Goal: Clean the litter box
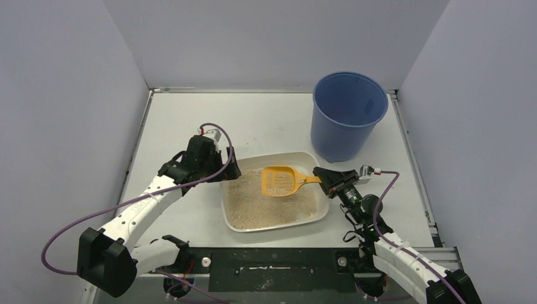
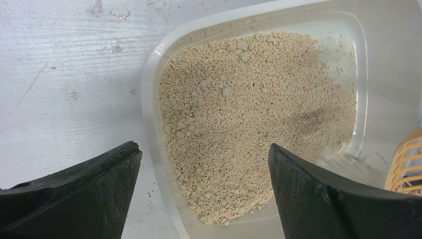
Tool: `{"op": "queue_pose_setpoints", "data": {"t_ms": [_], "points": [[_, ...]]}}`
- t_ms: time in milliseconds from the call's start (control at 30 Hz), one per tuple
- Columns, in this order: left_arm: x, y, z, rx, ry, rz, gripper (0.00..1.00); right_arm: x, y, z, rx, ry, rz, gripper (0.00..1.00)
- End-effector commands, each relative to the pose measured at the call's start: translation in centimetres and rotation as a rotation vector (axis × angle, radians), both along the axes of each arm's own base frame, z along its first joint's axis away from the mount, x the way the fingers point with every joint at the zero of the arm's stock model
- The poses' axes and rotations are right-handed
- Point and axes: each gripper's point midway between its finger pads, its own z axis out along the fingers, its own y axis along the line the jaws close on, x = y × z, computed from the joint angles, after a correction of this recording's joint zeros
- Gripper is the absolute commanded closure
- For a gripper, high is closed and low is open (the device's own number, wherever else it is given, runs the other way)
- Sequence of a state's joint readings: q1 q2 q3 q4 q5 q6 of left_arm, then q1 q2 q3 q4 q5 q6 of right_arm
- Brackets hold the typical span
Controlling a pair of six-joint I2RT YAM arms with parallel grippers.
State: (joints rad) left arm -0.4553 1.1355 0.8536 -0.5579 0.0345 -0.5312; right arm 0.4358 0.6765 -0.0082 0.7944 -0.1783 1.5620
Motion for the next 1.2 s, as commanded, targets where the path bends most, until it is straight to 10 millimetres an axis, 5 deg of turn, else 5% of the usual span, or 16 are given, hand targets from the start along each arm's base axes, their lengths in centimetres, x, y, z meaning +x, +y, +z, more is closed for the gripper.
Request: {"op": "queue_pose_setpoints", "data": {"t_ms": [0, 100, 167, 267, 367, 467, 1167], "points": [[0.8, 0.0, 2.1, -0.007, -0.068, -0.009, 0.03, -1.5, 1.9, 0.2, -0.009, -0.033, 0.092, 1.0], [0.9, 0.0, 1.9, -0.006, -0.068, -0.01, 0.03, -0.4, -0.1, -0.9, 0.018, 0.012, 0.004, 1.0], [0.8, -0.1, 1.9, -0.008, -0.058, -0.017, 0.03, -1.1, 1.0, 0.4, 0.014, -0.04, 0.064, 1.0], [0.8, 0.2, 1.7, 0.004, -0.067, -0.014, 0.03, -0.2, 0.1, -1.9, -0.012, 0.054, 0.023, 1.0], [0.7, 0.4, 1.6, 0.019, -0.06, -0.013, 0.03, -0.7, 0.4, -0.6, -0.01, -0.015, 0.045, 1.0], [0.9, 0.3, 1.7, 0.015, -0.07, -0.013, 0.03, 0.2, -0.7, -2.1, -0.031, 0.054, -0.008, 1.0], [3.6, 1.9, 5.7, 0.114, -0.22, 0.015, 0.03, 1.7, -0.7, 7.4, -0.069, -0.181, -0.056, 1.0]]}}
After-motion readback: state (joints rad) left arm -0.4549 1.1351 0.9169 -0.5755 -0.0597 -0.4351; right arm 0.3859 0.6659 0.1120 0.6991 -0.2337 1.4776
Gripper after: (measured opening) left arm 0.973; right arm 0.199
